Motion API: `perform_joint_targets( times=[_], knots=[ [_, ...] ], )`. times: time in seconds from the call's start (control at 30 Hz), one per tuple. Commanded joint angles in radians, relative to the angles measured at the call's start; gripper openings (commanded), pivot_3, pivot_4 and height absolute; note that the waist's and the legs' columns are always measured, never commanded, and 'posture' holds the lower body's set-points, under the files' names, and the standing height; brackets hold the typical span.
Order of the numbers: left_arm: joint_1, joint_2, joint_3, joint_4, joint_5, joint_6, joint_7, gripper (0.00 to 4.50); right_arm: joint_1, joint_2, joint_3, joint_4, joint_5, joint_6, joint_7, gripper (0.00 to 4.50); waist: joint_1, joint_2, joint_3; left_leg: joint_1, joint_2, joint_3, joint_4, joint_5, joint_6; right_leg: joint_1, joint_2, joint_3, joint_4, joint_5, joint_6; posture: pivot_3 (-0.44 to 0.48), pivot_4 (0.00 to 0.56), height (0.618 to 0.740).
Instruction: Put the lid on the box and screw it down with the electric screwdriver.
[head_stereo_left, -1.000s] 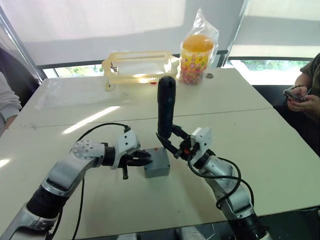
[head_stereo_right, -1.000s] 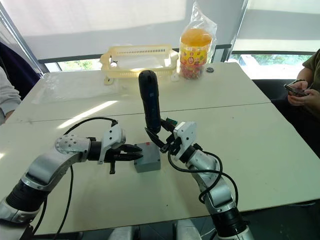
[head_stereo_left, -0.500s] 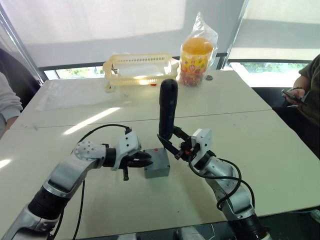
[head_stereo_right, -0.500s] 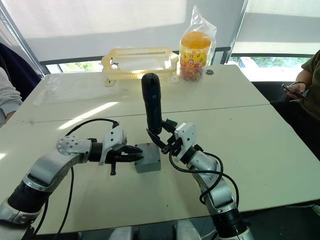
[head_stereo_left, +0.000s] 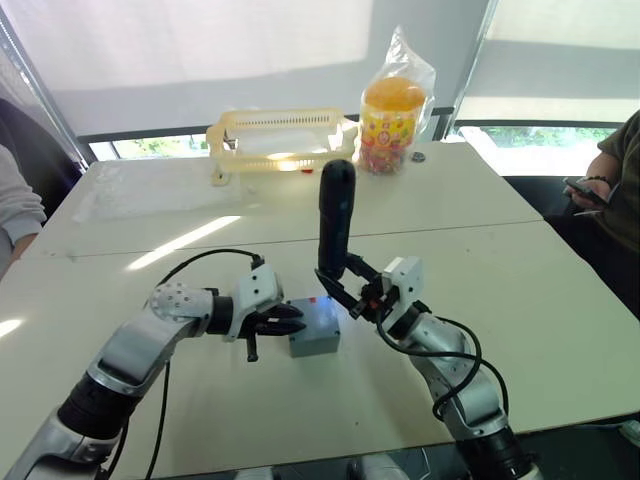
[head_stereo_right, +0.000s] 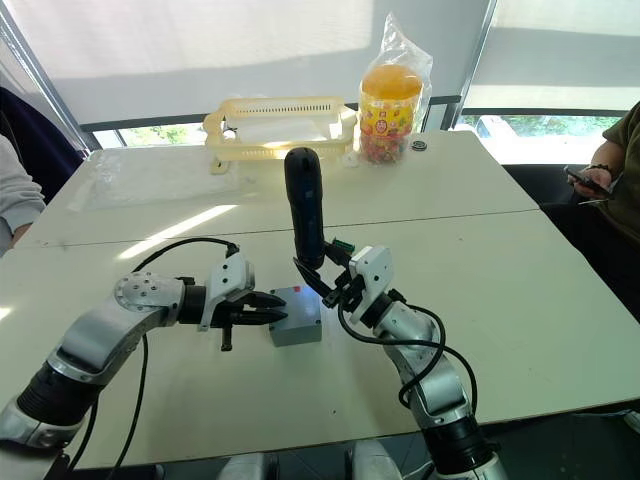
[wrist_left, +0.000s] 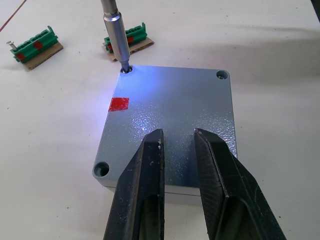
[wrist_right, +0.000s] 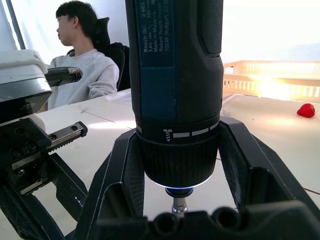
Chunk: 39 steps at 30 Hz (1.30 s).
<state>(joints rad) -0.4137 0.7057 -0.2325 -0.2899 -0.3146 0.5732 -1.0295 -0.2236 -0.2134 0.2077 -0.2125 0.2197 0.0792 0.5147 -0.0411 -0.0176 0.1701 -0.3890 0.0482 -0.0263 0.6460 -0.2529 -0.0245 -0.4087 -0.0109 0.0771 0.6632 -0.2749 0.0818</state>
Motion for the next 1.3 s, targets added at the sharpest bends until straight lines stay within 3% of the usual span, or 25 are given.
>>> perform_joint_targets(
  times=[0.03, 0.23, 0.4, 0.5, 0.63, 0.8, 0.9, 0.97, 1.07, 1.13, 1.3],
  knots=[
    [0.001, -0.003, -0.018, 0.005, 0.014, -0.006, -0.003, 0.94, 0.025, -0.007, 0.004, 0.054, -0.018, 0.039, -0.001, 1.71, 0.0, 0.0, 0.0, 0.0, 0.0, 0.0, 0.0, 0.0, 0.0, 0.0, 0.0, 0.0, 0.0, 0.0, 0.0, 0.0, 0.15, 0.74],
    [0.003, -0.01, -0.026, 0.01, 0.023, -0.011, -0.002, 0.94, 0.007, -0.016, -0.016, 0.007, -0.01, 0.053, -0.008, 1.71, 0.0, 0.0, 0.0, 0.0, 0.0, 0.0, 0.0, 0.0, 0.0, 0.0, 0.0, 0.0, 0.0, 0.0, 0.0, 0.0, 0.15, 0.74],
    [0.01, 0.0, -0.02, 0.02, 0.025, -0.022, -0.008, 0.94, -0.118, -0.059, -0.102, -0.279, 0.089, 0.242, -0.049, 1.71, 0.002, 0.002, 0.002, -0.002, 0.0, 0.0, 0.0, 0.0, 0.0, -0.001, 0.0, 0.0, 0.0, 0.0, 0.0, 0.0, 0.15, 0.74],
    [0.005, 0.006, 0.016, 0.02, -0.008, -0.001, -0.014, 0.94, -0.247, -0.065, -0.216, -0.39, 0.249, 0.438, -0.132, 1.71, 0.002, 0.003, 0.004, -0.004, 0.0, 0.0, 0.0, 0.0, 0.0, -0.004, 0.0, 0.0, 0.0, 0.0, 0.0, 0.0, 0.15, 0.74],
    [-0.012, 0.024, 0.069, 0.007, -0.06, 0.034, -0.035, 0.94, -0.434, -0.07, -0.408, -0.4, 0.57, 0.734, -0.31, 1.71, -0.002, 0.004, 0.005, -0.004, 0.0, 0.0, -0.001, 0.0, 0.0, -0.005, 0.0, 0.0, 0.0, 0.0, 0.0, 0.0, 0.15, 0.74],
    [-0.077, 0.024, 0.144, -0.003, -0.157, 0.09, -0.053, 0.94, -0.568, -0.253, -0.584, -0.212, 1.004, 1.091, -0.458, 1.71, 0.0, 0.003, 0.01, -0.005, 0.001, 0.0, -0.003, 0.0, 0.0, -0.005, -0.001, 0.0, -0.001, -0.001, -0.002, 0.0, 0.15, 0.74],
    [-0.163, 0.029, 0.146, -0.002, -0.18, 0.087, -0.085, 0.94, -0.603, -0.524, -0.582, -0.005, 1.043, 1.359, -0.411, 1.71, 0.007, 0.006, 0.018, -0.008, 0.0, 0.0, -0.001, 0.0, 0.0, -0.006, -0.001, 0.0, -0.002, -0.001, -0.002, 0.0, 0.15, 0.74],
    [-0.201, 0.033, 0.127, -0.018, -0.183, 0.084, -0.108, 0.94, -0.59, -0.692, -0.543, 0.148, 1.074, 1.506, -0.387, 1.71, 0.015, 0.006, 0.018, -0.018, -0.001, 0.0, 0.001, 0.0, 0.0, -0.016, -0.002, 0.0, -0.003, -0.001, -0.002, 0.0, 0.15, 0.74],
    [-0.192, 0.061, 0.071, -0.043, -0.146, 0.05, -0.156, 0.94, -0.527, -0.842, -0.465, 0.239, 1.139, 1.535, -0.323, 1.71, 0.02, 0.006, 0.018, -0.021, -0.001, 0.003, 0.0, -0.002, 0.003, -0.018, -0.002, 0.001, -0.008, 0.001, 0.002, 0.0, 0.15, 0.74],
    [-0.178, 0.075, 0.033, -0.047, -0.109, 0.005, -0.177, 0.94, -0.485, -0.913, -0.394, 0.298, 1.146, 1.535, -0.304, 1.71, 0.009, 0.008, 0.019, -0.02, -0.001, 0.005, 0.0, -0.008, 0.014, -0.019, 0.0, 0.004, -0.008, 0.002, 0.002, 0.0, 0.15, 0.74],
    [-0.175, 0.061, -0.002, -0.039, -0.066, -0.043, -0.169, 0.94, -0.473, -0.968, -0.266, 0.395, 1.133, 1.535, -0.269, 1.71, -0.007, 0.01, 0.021, -0.021, 0.001, 0.006, 0.0, -0.011, 0.019, -0.021, 0.001, 0.004, -0.008, 0.001, 0.003, 0.0, 0.15, 0.74]
  ],
)
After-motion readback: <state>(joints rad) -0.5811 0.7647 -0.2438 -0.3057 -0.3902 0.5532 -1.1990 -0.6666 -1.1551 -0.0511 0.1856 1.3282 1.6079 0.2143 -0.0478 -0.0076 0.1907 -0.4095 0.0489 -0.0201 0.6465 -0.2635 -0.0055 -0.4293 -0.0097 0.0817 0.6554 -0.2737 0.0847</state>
